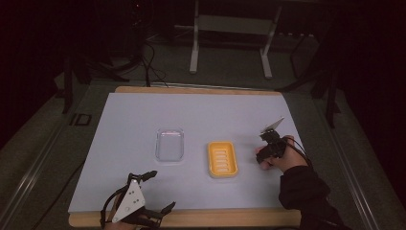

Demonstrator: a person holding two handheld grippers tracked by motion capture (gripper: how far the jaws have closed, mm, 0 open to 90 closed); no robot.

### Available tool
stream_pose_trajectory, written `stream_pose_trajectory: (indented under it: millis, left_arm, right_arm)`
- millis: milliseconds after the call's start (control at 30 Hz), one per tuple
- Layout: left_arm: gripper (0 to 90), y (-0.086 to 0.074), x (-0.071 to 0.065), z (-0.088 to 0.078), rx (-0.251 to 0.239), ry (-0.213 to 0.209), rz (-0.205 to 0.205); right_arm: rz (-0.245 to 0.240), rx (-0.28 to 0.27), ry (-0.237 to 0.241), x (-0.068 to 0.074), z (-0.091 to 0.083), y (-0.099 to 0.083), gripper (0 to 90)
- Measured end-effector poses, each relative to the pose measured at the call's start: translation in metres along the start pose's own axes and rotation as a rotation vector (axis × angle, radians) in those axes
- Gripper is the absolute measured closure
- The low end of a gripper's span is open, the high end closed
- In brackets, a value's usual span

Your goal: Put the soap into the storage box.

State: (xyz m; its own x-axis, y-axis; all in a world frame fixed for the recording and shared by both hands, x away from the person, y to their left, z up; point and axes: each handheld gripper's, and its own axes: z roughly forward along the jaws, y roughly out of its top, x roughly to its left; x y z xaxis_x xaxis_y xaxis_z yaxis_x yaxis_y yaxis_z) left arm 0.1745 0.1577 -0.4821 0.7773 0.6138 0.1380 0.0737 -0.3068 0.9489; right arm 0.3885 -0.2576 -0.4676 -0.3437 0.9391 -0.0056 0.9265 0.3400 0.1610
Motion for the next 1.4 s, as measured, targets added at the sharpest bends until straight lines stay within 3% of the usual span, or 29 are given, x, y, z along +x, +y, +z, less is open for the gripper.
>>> stream_pose_trajectory:
  millis: [333,733,1033,1400]
  left_arm:
    - [0.4,0.000,0.000,0.000,0.003,0.008,0.001]
    - [0.4,0.000,-0.001,-0.001,0.001,0.010,0.000]
    - [0.4,0.000,-0.001,-0.001,0.002,0.013,0.001]
    - [0.4,0.000,-0.001,-0.001,0.001,0.014,0.005]
  right_arm:
    - [0.040,-0.067,-0.005,0.012,-0.032,0.004,37.5]
    - [-0.002,-0.125,0.040,0.044,-0.053,0.007,37.5]
    - [-0.023,-0.154,0.101,0.080,-0.054,0.014,37.5]
    - [0.052,-0.201,0.110,0.119,-0.034,0.022,37.5]
